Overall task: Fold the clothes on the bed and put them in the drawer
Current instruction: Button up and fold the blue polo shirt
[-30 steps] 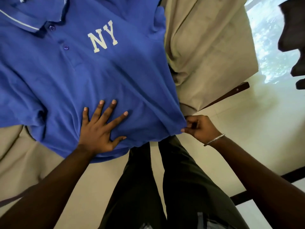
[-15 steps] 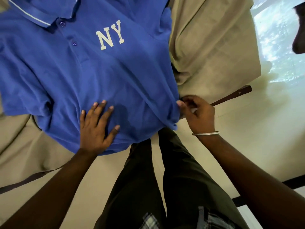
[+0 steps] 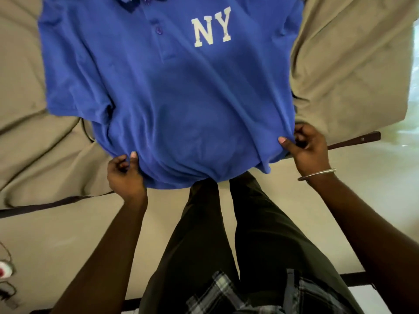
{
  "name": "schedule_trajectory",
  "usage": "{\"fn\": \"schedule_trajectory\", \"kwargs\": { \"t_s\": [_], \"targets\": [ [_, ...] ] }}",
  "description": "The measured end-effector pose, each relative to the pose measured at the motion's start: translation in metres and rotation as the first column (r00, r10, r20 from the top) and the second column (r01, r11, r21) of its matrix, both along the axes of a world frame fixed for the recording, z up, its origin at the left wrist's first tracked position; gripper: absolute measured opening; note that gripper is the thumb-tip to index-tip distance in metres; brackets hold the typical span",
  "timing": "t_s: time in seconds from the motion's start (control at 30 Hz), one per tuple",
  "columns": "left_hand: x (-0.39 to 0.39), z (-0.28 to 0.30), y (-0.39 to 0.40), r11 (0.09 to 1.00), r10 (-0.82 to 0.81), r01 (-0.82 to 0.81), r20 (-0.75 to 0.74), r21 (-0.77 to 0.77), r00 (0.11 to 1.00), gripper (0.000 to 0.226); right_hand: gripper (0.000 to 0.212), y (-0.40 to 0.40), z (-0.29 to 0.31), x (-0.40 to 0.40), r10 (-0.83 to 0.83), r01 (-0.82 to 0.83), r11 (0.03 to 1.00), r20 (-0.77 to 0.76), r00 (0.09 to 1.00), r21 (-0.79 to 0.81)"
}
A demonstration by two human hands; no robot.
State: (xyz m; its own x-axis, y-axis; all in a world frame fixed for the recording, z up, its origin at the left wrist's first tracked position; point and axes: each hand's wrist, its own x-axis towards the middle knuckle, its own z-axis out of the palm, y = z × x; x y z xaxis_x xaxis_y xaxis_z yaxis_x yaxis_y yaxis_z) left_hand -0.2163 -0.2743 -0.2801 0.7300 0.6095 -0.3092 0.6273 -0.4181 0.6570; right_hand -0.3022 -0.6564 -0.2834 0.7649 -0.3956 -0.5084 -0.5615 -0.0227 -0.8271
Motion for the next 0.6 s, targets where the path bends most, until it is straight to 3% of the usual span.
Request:
{"fn": "schedule_trajectory", "kwargs": {
  "t_s": [0.07,0.23,0.33,0.47,0.6],
  "targets": [
    [-0.002,0.003,0.013,0.999,-0.043,0.043,0.011,-0.026,0.999,0.012,0.009,0.001,0.004,0.002,0.034,-0.034,0.999,-0.01,0.999,0.015],
    [-0.004,0.007,0.029,0.994,0.063,-0.053,0.094,-0.099,0.994,0.009,0.011,0.005,0.004,-0.003,-0.086,0.085,0.996,0.05,0.995,0.02],
    [-0.01,0.009,0.031,0.985,0.086,-0.076,0.059,-0.156,0.995,0.025,0.008,0.004,0.0,-0.005,-0.045,0.046,0.998,0.04,0.998,-0.032],
    [-0.012,0.009,0.036,0.987,-0.057,0.047,-0.06,-0.154,0.997,0.032,0.019,-0.003,-0.001,-0.013,0.056,-0.061,0.994,0.059,0.997,0.087],
    [-0.017,0.011,0.066,0.934,0.243,-0.211,0.078,-0.289,0.967,0.021,0.015,-0.005,-0.003,-0.026,0.047,-0.048,0.998,-0.011,0.999,-0.047]
  ]
}}
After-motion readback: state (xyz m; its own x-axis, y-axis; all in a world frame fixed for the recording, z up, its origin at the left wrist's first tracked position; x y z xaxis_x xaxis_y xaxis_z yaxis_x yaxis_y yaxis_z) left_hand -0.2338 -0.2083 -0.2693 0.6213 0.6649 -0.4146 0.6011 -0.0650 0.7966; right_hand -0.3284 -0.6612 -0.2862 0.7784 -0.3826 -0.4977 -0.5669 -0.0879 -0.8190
